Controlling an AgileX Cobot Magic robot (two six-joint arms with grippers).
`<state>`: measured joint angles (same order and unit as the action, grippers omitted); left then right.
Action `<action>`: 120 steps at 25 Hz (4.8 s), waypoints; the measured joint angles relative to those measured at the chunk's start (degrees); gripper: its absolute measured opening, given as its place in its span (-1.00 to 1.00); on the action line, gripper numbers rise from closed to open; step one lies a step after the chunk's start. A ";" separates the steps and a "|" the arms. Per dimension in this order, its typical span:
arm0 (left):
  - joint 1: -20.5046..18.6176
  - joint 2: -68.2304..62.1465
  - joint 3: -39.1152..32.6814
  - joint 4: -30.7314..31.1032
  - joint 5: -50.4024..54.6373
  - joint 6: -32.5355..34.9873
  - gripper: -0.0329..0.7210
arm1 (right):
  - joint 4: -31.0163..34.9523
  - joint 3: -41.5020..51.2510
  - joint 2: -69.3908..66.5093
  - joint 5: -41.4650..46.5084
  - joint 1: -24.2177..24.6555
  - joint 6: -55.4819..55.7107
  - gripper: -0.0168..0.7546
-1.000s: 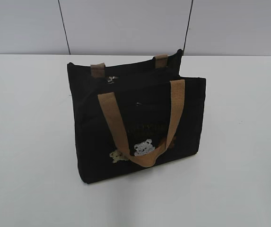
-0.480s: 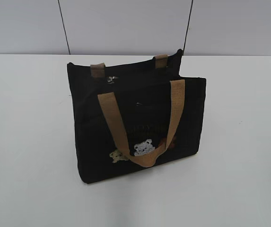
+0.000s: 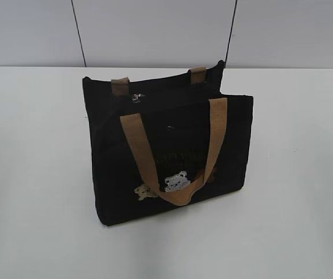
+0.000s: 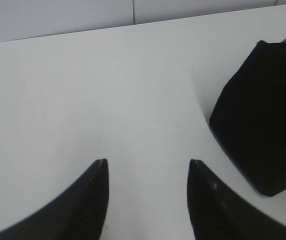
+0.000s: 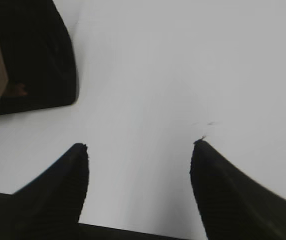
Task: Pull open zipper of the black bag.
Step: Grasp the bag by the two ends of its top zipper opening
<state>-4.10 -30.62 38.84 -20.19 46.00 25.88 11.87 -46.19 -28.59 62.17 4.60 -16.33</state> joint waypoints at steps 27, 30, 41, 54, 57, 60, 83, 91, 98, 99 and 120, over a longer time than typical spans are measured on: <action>12.59 -48.67 17.50 -33.40 1.32 61.82 0.07 | 10.58 -37.79 -49.26 6.95 -18.84 -1.21 0.31; 12.59 -53.55 21.92 -33.78 3.49 64.26 0.07 | 10.63 -43.42 -54.31 7.16 -22.53 0.02 0.31; 12.59 -63.83 26.11 -36.83 3.08 75.80 0.07 | 11.78 -58.62 -70.80 7.32 -31.65 7.46 0.31; 12.59 -66.72 26.15 -41.46 1.89 81.03 -0.11 | 17.27 -66.59 -83.98 7.48 -33.49 9.50 0.31; 12.59 -66.72 26.15 -42.27 2.37 81.03 -0.44 | 17.46 -66.59 -86.00 7.48 -33.49 10.17 0.31; 12.59 -66.72 26.15 -42.99 2.73 81.09 -0.76 | 18.40 -66.59 -86.85 7.54 -33.49 10.30 0.31; 12.59 -66.84 26.15 -44.05 3.44 81.25 -0.77 | 21.45 -60.98 -91.56 7.40 -33.49 10.25 0.31; 12.54 -67.07 26.15 -44.05 3.78 81.31 -0.77 | 22.56 -60.98 -93.06 5.64 -33.80 8.95 0.31; 12.38 -67.46 26.15 -44.04 3.82 81.31 -0.77 | 23.02 -60.98 -94.19 4.32 -34.15 8.17 0.21; 12.38 -67.51 26.15 -44.04 3.82 81.31 -0.77 | 23.28 -60.98 -94.31 4.12 -34.15 7.98 0.15; 12.38 -67.52 26.15 -44.89 4.74 81.31 -0.77 | 22.04 -60.98 -93.33 3.24 -34.37 6.64 -0.56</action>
<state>8.28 -98.15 64.99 -65.08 50.74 107.19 33.91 -107.16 -121.92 65.41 -29.76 -9.70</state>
